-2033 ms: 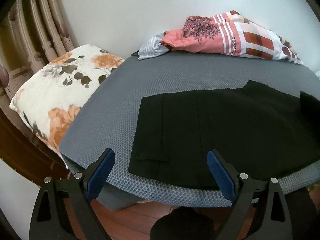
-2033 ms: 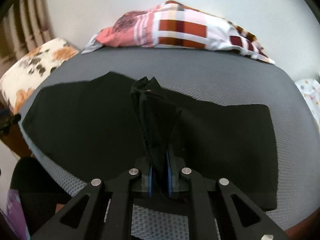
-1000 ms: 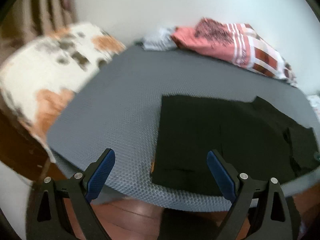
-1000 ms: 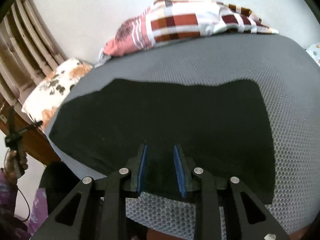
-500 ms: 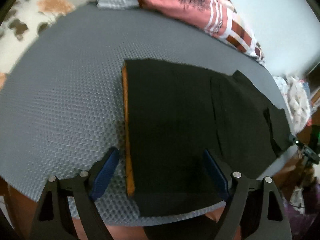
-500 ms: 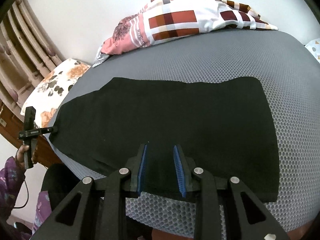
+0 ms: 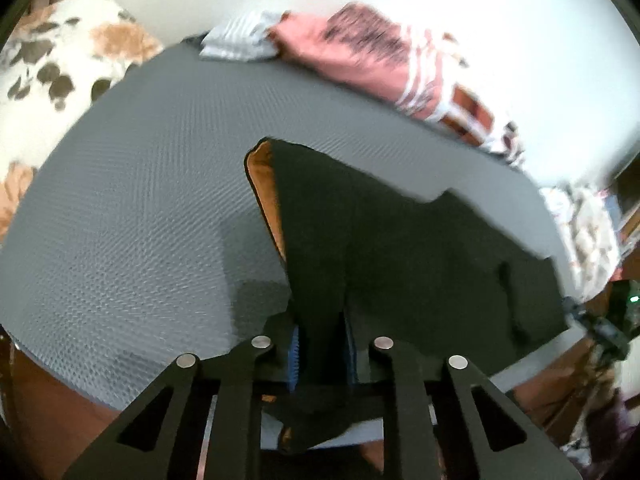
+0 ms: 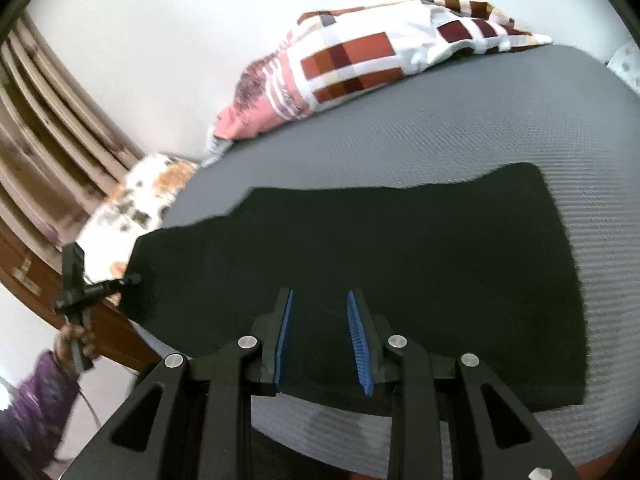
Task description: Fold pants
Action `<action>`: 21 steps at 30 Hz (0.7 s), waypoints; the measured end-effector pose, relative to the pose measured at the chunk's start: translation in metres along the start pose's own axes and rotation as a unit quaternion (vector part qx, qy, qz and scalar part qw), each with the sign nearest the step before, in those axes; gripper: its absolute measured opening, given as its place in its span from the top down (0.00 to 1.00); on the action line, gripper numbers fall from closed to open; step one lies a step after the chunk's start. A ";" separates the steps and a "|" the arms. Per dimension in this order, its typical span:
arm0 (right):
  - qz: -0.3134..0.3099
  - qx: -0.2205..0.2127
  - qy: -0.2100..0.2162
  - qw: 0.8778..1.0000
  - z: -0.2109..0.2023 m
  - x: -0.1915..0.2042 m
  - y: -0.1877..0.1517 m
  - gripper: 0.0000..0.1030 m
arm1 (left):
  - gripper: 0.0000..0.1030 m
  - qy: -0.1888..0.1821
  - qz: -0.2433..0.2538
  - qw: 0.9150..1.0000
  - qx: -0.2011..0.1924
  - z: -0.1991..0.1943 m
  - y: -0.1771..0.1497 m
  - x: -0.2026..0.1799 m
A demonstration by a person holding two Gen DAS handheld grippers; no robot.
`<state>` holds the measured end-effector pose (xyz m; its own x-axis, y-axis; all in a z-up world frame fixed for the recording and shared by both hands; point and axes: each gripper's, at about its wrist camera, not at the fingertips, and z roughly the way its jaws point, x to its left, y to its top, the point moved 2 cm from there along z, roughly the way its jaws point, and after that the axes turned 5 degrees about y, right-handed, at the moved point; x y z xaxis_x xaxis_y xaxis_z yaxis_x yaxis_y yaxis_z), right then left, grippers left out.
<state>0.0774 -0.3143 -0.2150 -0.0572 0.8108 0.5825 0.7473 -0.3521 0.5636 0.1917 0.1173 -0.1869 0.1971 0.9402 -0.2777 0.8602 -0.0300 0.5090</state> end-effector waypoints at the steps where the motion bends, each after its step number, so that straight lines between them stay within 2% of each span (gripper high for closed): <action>1: 0.008 -0.002 0.018 1.000 0.002 0.004 0.002 0.74 | 0.84 -0.010 -0.004 1.000 -0.005 -0.008 0.001 -0.007; 4: 0.041 0.004 0.087 0.995 0.015 0.015 0.006 0.74 | 0.84 -0.043 0.003 0.999 -0.023 -0.032 0.007 -0.051; 6: 0.068 0.009 0.142 0.988 0.025 0.025 0.006 0.73 | 0.84 -0.076 0.015 0.996 -0.033 -0.041 0.009 -0.093; 8: 0.105 0.018 0.201 0.974 0.039 0.033 0.006 0.72 | 0.84 -0.101 0.029 0.994 -0.032 -0.040 0.010 -0.128; 10: 0.153 0.032 0.262 0.952 0.054 0.038 0.003 0.68 | 0.84 -0.127 0.036 0.991 -0.027 -0.029 0.007 -0.160; 13: 0.215 0.036 0.310 0.925 0.071 0.038 -0.001 0.59 | 0.84 -0.166 0.036 0.985 -0.012 -0.006 -0.002 -0.191; 15: 0.234 0.045 0.319 0.917 0.081 0.038 -0.002 0.55 | 0.84 -0.192 0.039 0.981 0.000 0.005 -0.009 -0.201; 17: 0.243 0.051 0.317 0.915 0.090 0.037 -0.001 0.50 | 0.84 -0.212 0.029 0.977 -0.013 0.001 -0.013 -0.201; 18: 0.249 0.059 0.309 0.916 0.095 0.035 -0.002 0.44 | 0.84 -0.213 0.030 0.976 -0.020 -0.002 -0.013 -0.201; 21: 0.268 0.067 0.304 0.912 0.105 0.030 -0.006 0.44 | 0.82 -0.181 0.048 0.980 -0.062 -0.028 -0.017 -0.193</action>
<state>0.1407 -0.2394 -0.2621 0.0137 0.1158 0.9932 0.8476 -0.5283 0.0499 0.1262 -0.0546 -0.1192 0.4479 0.7521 -0.4835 0.7698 -0.0495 0.6363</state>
